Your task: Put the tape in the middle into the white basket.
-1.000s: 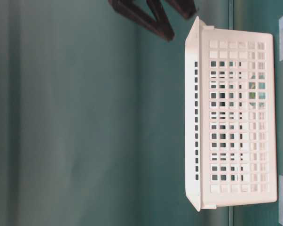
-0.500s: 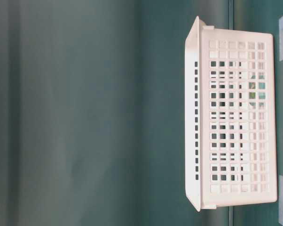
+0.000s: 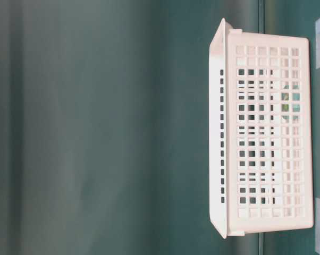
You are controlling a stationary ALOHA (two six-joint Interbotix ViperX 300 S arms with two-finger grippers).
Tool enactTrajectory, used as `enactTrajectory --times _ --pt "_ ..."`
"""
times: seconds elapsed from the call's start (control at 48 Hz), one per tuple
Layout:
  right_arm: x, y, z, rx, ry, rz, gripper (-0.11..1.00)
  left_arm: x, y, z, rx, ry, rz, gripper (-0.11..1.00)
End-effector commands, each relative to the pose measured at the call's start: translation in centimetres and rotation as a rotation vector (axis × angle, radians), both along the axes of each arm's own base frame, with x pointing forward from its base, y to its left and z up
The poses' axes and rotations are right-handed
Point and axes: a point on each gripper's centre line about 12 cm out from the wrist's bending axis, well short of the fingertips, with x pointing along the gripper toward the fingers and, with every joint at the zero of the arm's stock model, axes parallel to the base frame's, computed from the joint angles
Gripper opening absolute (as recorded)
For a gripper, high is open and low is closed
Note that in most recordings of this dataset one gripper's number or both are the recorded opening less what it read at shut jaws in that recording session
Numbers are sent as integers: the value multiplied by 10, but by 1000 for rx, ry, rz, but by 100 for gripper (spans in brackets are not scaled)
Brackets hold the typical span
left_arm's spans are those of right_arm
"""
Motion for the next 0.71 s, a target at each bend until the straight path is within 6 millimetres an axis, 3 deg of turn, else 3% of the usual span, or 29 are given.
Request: enactTrajectory --times 0.0,0.438,0.688 --pt "-2 0 5 4 -26 1 95 1 0 5 1 -14 -2 -11" --pt "-3 0 -30 69 89 -19 95 1 0 5 1 -14 -2 -11" --pt "-7 0 -35 45 96 -19 95 1 0 5 0 -14 -1 -11"
